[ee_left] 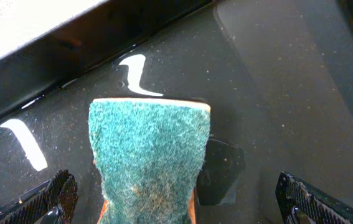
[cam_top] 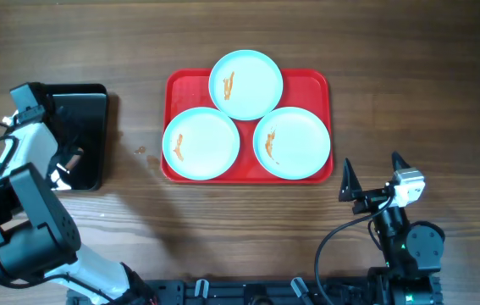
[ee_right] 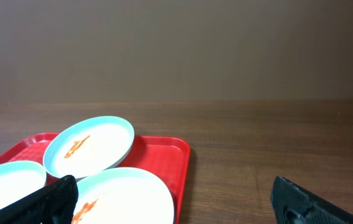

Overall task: Clean dirty plates on tray and stack at the side
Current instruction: 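Lower the left gripper onto the green sponge in the black tray, then close the left gripper on the green sponge's orange backing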

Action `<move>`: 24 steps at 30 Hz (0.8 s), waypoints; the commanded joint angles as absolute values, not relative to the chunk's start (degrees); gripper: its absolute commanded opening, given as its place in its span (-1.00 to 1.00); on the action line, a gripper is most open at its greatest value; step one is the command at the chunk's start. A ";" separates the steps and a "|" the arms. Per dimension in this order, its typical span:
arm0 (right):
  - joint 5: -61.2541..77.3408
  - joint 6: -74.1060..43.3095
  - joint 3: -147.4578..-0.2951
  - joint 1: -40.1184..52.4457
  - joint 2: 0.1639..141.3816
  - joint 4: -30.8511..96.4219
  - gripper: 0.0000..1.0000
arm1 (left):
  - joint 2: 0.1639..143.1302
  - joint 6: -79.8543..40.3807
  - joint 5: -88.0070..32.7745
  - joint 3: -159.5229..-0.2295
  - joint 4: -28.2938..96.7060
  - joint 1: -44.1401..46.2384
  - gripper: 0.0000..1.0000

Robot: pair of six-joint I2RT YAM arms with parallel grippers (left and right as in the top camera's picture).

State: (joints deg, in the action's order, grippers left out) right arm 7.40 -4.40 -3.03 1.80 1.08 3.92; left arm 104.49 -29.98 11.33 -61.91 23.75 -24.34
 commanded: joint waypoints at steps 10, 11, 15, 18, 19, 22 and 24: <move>6.37 -3.57 -2.11 1.52 0.27 3.66 0.99 | 105.23 -28.88 10.79 -62.67 22.37 -24.67 0.97; 6.37 -3.57 -2.11 1.52 0.27 3.66 0.99 | 105.41 -28.88 10.79 -62.67 22.26 -24.67 0.96; 6.37 -3.57 -2.11 1.52 0.27 3.66 0.99 | 106.26 -28.88 10.79 -62.67 22.20 -24.67 0.89; 6.37 -3.55 -2.11 1.52 0.27 3.66 0.99 | 106.65 -28.88 10.76 -62.67 22.09 -24.67 0.82; 6.37 -3.57 -2.11 1.52 0.27 3.66 0.99 | 106.67 -28.86 10.76 -62.67 22.13 -24.67 0.76; 6.37 -3.57 -2.11 1.52 0.27 3.66 0.99 | 106.67 -28.86 10.76 -62.63 22.31 -24.67 0.61; 6.37 -3.57 -2.11 1.52 0.27 3.66 0.99 | 106.67 -28.86 10.76 -62.59 22.50 -24.67 0.52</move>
State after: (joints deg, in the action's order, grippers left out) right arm 7.40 -4.38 -3.01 1.80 1.08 3.92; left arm 105.97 -29.21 11.03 -61.91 22.46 -24.34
